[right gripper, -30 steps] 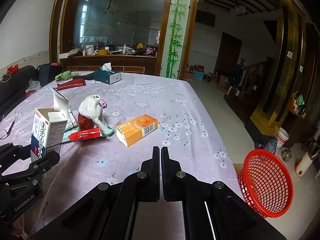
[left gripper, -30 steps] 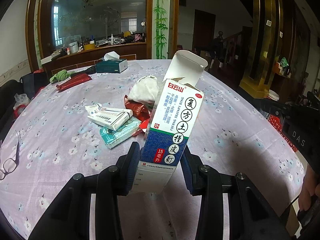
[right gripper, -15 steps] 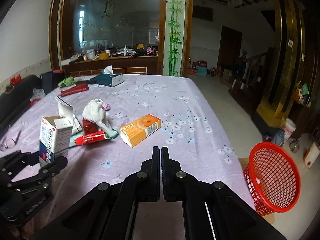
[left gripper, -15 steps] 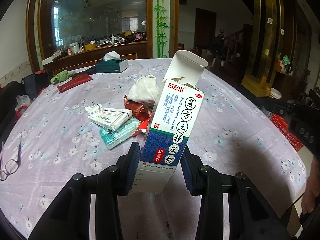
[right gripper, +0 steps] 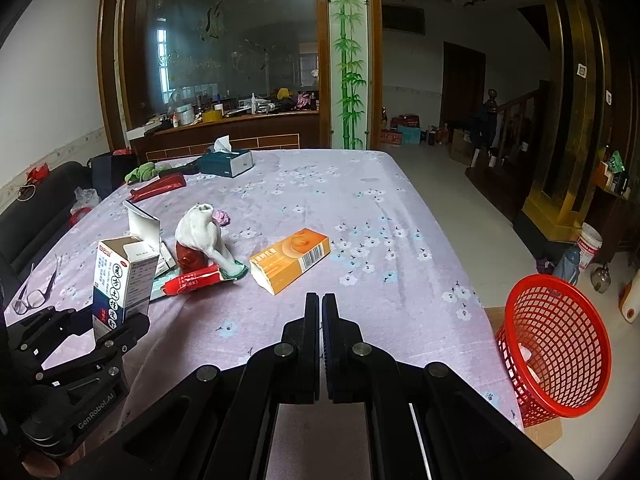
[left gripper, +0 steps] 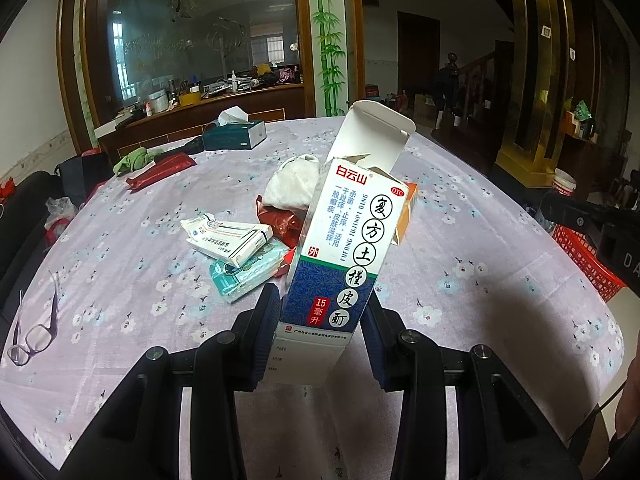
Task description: Collect trash
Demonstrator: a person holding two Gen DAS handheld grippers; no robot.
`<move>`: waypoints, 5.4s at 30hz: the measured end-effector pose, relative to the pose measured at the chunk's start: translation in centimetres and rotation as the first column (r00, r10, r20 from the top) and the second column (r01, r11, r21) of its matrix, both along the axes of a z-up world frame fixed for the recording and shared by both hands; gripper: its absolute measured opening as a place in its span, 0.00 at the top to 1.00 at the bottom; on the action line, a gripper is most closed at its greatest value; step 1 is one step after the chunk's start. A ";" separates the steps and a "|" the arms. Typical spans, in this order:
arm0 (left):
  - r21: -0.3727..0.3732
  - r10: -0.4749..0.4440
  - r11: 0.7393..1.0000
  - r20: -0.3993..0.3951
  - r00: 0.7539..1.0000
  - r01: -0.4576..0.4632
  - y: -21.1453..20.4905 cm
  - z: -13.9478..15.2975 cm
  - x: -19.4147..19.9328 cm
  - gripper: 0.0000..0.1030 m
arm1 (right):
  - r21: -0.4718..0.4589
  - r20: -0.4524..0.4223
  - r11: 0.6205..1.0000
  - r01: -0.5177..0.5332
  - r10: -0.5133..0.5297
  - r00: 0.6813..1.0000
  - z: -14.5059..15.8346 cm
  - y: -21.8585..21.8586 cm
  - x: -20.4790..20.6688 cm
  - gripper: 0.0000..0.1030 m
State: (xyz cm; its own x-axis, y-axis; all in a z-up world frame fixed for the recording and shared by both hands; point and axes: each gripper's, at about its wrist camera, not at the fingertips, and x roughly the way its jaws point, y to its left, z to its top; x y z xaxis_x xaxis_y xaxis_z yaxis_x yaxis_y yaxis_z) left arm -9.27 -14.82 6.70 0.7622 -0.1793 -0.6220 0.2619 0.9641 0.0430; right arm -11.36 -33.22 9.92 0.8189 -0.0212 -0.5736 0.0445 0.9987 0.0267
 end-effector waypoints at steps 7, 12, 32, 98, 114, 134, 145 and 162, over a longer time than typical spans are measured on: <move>0.000 -0.001 1.000 0.001 1.000 0.001 -0.1 0.0 0.1 0.62 | 0.000 -0.002 1.000 0.000 0.000 1.000 0.0 0.0 -0.1 0.98; 0.000 0.000 1.000 0.000 1.000 0.000 -0.2 0.0 0.1 0.62 | 0.003 -0.006 1.000 0.001 -0.001 1.000 -0.1 0.0 -0.1 0.98; 0.001 -0.002 1.000 -0.010 1.000 0.002 -0.1 -0.4 0.0 0.62 | 0.011 -0.015 1.000 -0.005 0.006 1.000 -0.4 0.0 -0.1 0.98; -0.201 0.060 0.977 -0.086 0.994 -0.076 8.8 1.8 2.2 0.62 | 0.296 -0.208 0.915 -0.275 0.343 0.916 -1.8 6.7 16.7 0.43; -0.211 -0.004 0.977 -0.076 0.997 -0.012 5.9 2.5 2.9 0.62 | 0.398 -0.081 0.886 -0.238 0.293 0.953 1.4 2.0 11.3 0.93; -0.229 -0.436 0.887 -0.125 0.891 0.401 -15.2 3.9 0.4 0.62 | 0.435 -0.063 0.897 0.078 -0.056 0.996 0.5 -18.4 -3.5 0.92; -0.218 -0.310 0.935 -0.122 0.943 0.279 -11.7 4.8 2.2 0.62 | 0.297 -0.224 0.953 -0.050 0.121 0.967 -6.4 -12.8 1.0 0.54; -0.209 -0.465 0.878 -0.156 0.871 0.431 -19.3 4.5 1.2 0.62 | 0.360 -0.031 0.906 0.223 -0.228 0.973 0.1 -23.1 -6.1 0.95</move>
State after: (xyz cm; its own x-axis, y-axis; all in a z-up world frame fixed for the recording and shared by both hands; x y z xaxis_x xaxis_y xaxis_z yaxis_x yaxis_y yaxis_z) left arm -8.11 -34.11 11.21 0.4410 -0.5838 -0.6817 0.6541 0.7291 -0.2012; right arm -17.42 -56.36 10.02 0.8229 -0.0004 -0.5682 0.2651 0.8848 0.3833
